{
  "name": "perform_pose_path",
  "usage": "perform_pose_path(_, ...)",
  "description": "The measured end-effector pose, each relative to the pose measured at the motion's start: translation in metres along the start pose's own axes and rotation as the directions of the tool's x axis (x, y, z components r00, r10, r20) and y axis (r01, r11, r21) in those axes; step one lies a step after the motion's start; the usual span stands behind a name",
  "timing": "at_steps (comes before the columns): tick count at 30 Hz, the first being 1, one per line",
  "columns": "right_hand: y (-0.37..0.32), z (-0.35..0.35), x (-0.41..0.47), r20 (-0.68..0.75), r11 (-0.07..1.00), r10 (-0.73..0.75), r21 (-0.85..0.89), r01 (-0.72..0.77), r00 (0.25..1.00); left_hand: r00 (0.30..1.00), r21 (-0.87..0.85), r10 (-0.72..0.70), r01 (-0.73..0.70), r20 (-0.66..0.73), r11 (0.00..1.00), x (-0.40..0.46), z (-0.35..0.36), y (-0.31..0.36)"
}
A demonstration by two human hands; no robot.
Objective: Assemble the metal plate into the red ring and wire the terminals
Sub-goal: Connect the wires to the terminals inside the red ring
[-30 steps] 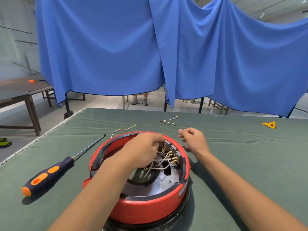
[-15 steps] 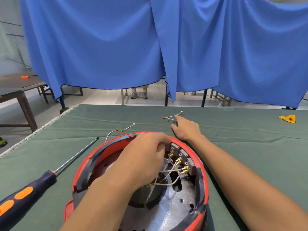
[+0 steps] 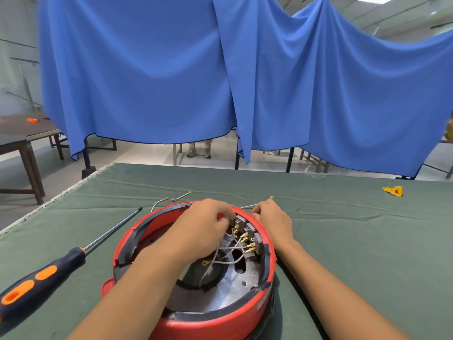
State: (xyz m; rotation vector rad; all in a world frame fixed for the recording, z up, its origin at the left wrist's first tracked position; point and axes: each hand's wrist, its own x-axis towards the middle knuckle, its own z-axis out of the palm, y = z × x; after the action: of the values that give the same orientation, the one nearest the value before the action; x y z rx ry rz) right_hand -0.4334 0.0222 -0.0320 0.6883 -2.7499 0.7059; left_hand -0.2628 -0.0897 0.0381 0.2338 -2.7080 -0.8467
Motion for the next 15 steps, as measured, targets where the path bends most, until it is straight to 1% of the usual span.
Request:
perform_pose_path(1, 0.000, -0.005, -0.012, 0.001, 1.000, 0.009, 0.020, -0.009, 1.000, 1.000, -0.001, -0.008, 0.008, 0.003, 1.000, -0.001, -0.001, 0.001)
perform_pose_path(2, -0.001, -0.004, -0.019, -0.011, 0.997, 0.026, 0.076, -0.025, 1.000, 1.000, 0.007, -0.016, 0.016, 0.007, 1.000, 0.001, -0.001, -0.002)
perform_pose_path(4, 0.001, -0.012, -0.037, -0.040, 0.966, 0.089, 0.247, -0.077, 0.995, 1.000, 0.044, -0.017, 0.016, 0.018, 0.999, -0.001, 0.001, 0.001)
perform_pose_path(7, 0.003, -0.022, -0.061, -0.071, 0.854, 0.222, 0.495, -0.159, 0.972, 0.999, 0.158, 0.011, -0.017, 0.040, 0.987, -0.009, 0.008, 0.009)
perform_pose_path(9, 0.004, -0.027, -0.071, -0.057, 0.755, 0.275, 0.631, -0.179, 0.960, 0.999, 0.187, 0.017, -0.024, 0.035, 0.982, -0.014, 0.012, 0.012)
perform_pose_path(11, 0.002, -0.034, -0.076, -0.068, 0.670, 0.313, 0.723, -0.170, 0.947, 1.000, 0.182, 0.020, -0.022, 0.012, 0.983, -0.016, 0.012, 0.013)
perform_pose_path(13, -0.002, -0.045, -0.078, -0.105, 0.614, 0.333, 0.778, -0.131, 0.937, 0.999, 0.155, 0.024, -0.019, -0.034, 0.988, -0.019, 0.009, 0.013)
perform_pose_path(15, -0.012, -0.059, -0.076, -0.114, 0.541, 0.316, 0.837, -0.080, 0.942, 0.989, 0.090, 0.037, -0.025, -0.140, 0.996, -0.019, 0.004, 0.014)
